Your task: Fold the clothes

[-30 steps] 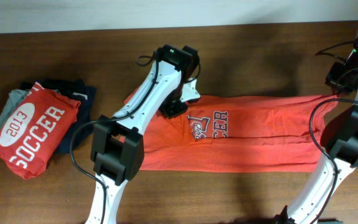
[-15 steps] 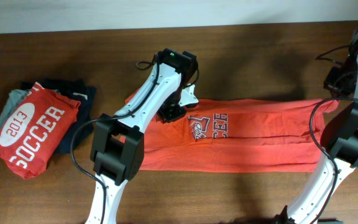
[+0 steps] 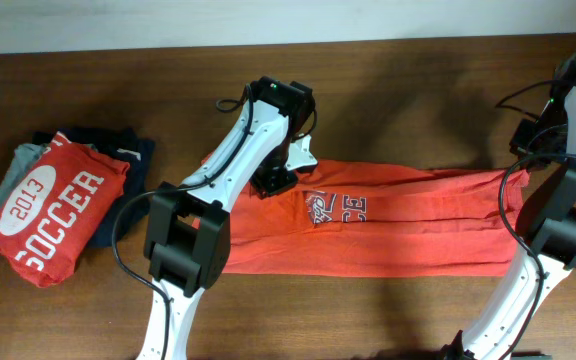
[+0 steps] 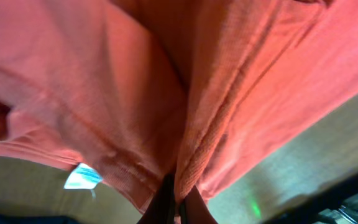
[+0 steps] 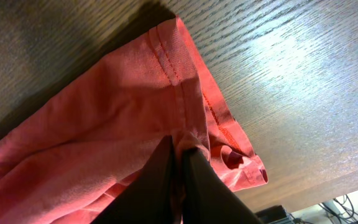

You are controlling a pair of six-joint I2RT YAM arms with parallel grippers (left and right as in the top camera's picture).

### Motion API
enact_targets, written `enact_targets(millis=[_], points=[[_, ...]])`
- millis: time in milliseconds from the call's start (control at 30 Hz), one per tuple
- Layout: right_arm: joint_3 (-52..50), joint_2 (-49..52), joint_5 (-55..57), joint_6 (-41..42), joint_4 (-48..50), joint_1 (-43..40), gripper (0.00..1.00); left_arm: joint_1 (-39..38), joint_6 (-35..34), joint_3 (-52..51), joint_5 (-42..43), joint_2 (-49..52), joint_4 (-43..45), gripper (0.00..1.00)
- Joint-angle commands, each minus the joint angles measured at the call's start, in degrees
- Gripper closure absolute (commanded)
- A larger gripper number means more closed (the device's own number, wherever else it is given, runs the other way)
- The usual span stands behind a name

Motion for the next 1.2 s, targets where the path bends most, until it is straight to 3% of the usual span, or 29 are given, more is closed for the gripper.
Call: enact_targets(millis=[0,100,200,333,633,900,967,1033,1167], points=[[-0.2,-1.9,-0.4,-1.2,-0.4,-0.2,0.92,0.3,0.7,-0.5,3.7,-2.0,-1.4,0.99],[-0.2,-1.9,-0.3,-1.2,-0.9,-0.2,0.88,0.3,0.7,-0.6,3.8,-2.0,-2.2,0.99],[-0.2,-1.9,-0.3,-1.2,-1.2,-0.2,0.61,0.3,0.7,-0.7,3.8,-2.0,-2.4,0.98],[0.3,-2.1,-0.3,0.2,-1.2,-0.6,0.48,0.3,0.7,-0.7,3.8,-2.0,-2.9,0.81],[4.0,-3.3,-10.1,-2.9,-4.8,-1.8,0.43,0.3,0.7,-0.7,3.8,-2.0,-3.0,0.80],[-0.9,-2.9,-15.2,-2.1,-1.9,2.1,0.41,0.4,0.7,-0.7,0.9,-2.0,0.5,0.80],[-2.1,-2.9,-15.0,-2.1,-1.4,4.2,0.42,0.5,-2.6,-0.6,-0.1,-2.0,3.1,0.81],[-2.2,-2.9,-13.0,-2.1,-1.7,6.4,0.41,0.9,-10.7,0.0,-3.5,-2.0,5.2,0.80],[-2.2,-2.9,-11.2,-1.2,-3.0,10.0,0.40,3.8,-21.4,4.7,-5.9,-2.2,4.0,0.80]])
